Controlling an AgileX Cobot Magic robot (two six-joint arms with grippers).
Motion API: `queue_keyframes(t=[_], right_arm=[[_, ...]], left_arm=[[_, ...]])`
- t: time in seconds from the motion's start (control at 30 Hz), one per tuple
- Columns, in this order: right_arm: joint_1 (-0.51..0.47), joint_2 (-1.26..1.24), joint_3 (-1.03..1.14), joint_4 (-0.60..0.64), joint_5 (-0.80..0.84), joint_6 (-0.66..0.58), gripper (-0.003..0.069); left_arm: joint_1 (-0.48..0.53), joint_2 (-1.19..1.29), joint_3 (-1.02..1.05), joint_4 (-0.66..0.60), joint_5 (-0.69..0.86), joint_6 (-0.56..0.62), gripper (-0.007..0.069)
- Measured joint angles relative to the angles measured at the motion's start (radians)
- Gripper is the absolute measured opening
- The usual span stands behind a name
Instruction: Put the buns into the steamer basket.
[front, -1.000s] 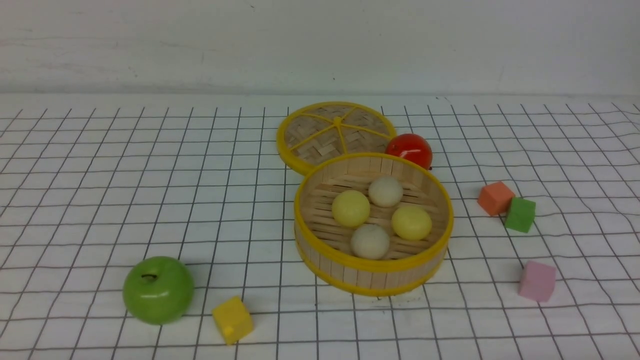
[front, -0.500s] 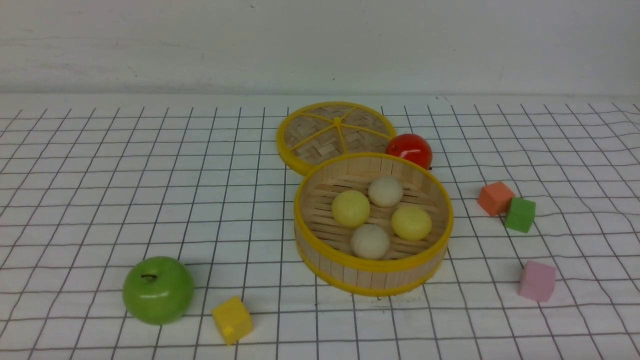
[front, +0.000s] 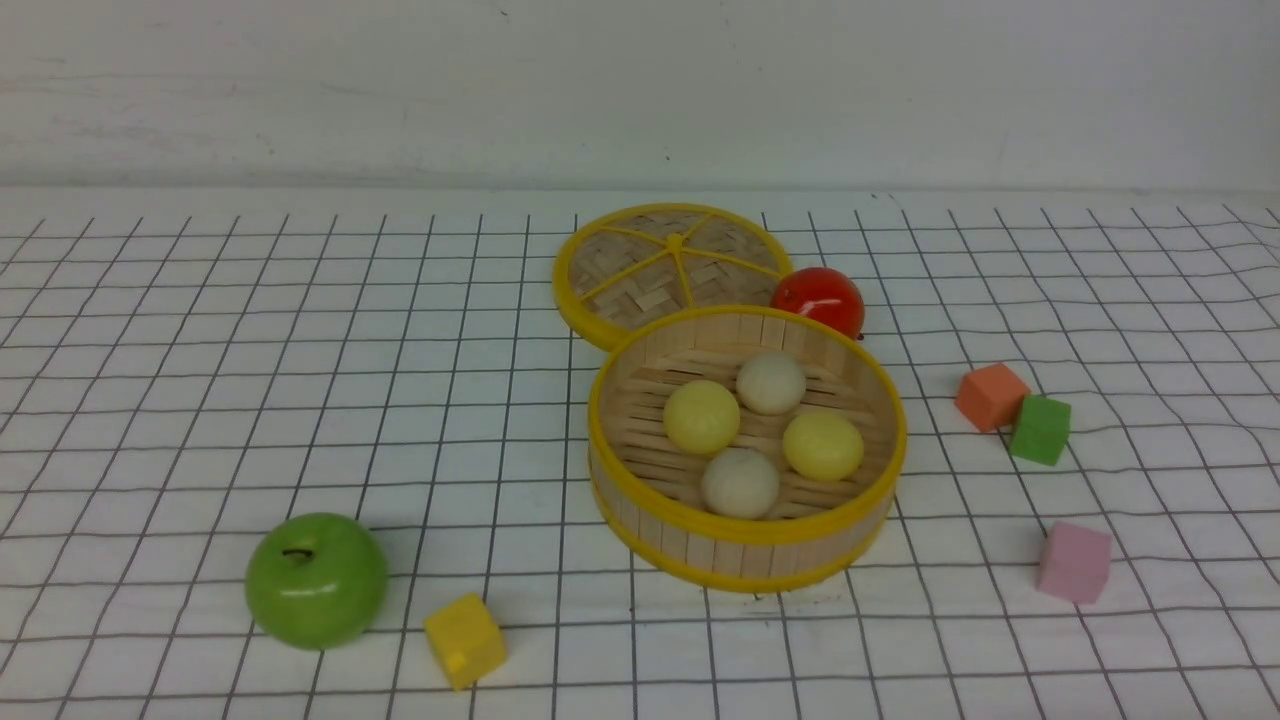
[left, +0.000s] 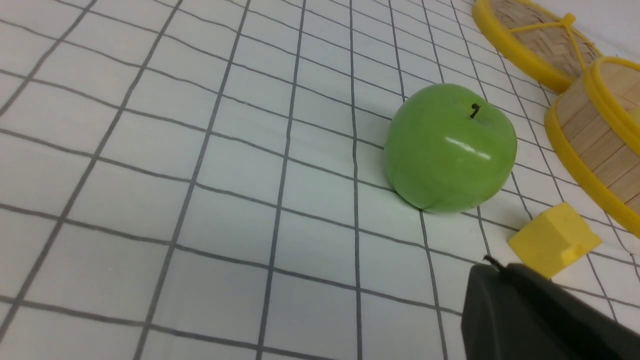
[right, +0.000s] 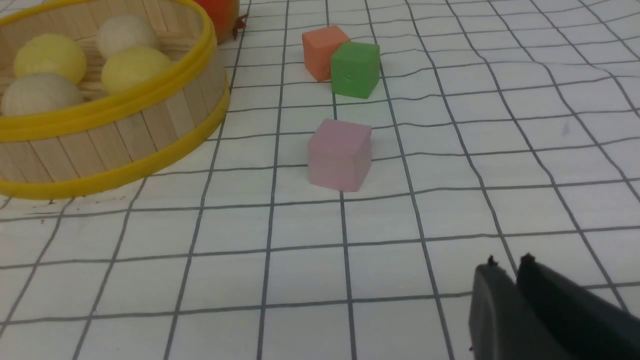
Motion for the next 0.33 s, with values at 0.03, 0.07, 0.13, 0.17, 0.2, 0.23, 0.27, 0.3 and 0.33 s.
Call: queue_keyframes(t=[0.03, 0.07, 0.13, 0.17, 0.2, 0.23, 0.27, 0.3, 0.33], right_arm=[[0.000, 0.000, 0.000, 0.000, 0.000, 0.000, 0.0064], [0.000, 0.000, 0.000, 0.000, 0.000, 0.000, 0.0065], [0.000, 0.000, 0.000, 0.000, 0.000, 0.000, 0.0069], [0.000, 0.000, 0.000, 0.000, 0.000, 0.000, 0.0072], [0.000, 0.000, 0.000, 0.000, 0.000, 0.000, 0.0072], [0.000, 0.000, 0.000, 0.000, 0.000, 0.000, 0.0075], [0.000, 0.000, 0.000, 0.000, 0.000, 0.000, 0.0078], [0.000, 0.000, 0.000, 0.000, 0.000, 0.000, 0.0079], [0.000, 0.000, 0.000, 0.000, 0.000, 0.000, 0.0079]], left_arm=[[0.000, 0.000, 0.000, 0.000, 0.000, 0.000, -0.0013], [0.000, 0.000, 0.000, 0.000, 0.000, 0.000, -0.0013], [0.000, 0.000, 0.000, 0.000, 0.000, 0.000, -0.0013], [0.000, 0.000, 0.000, 0.000, 0.000, 0.000, -0.0012], [0.000, 0.000, 0.000, 0.000, 0.000, 0.000, -0.0011], [0.000, 0.000, 0.000, 0.000, 0.000, 0.000, -0.0011], [0.000, 0.000, 0.000, 0.000, 0.000, 0.000, -0.0008], [0.000, 0.000, 0.000, 0.000, 0.000, 0.000, -0.0007], [0.000, 0.000, 0.000, 0.000, 0.000, 0.000, -0.0006]])
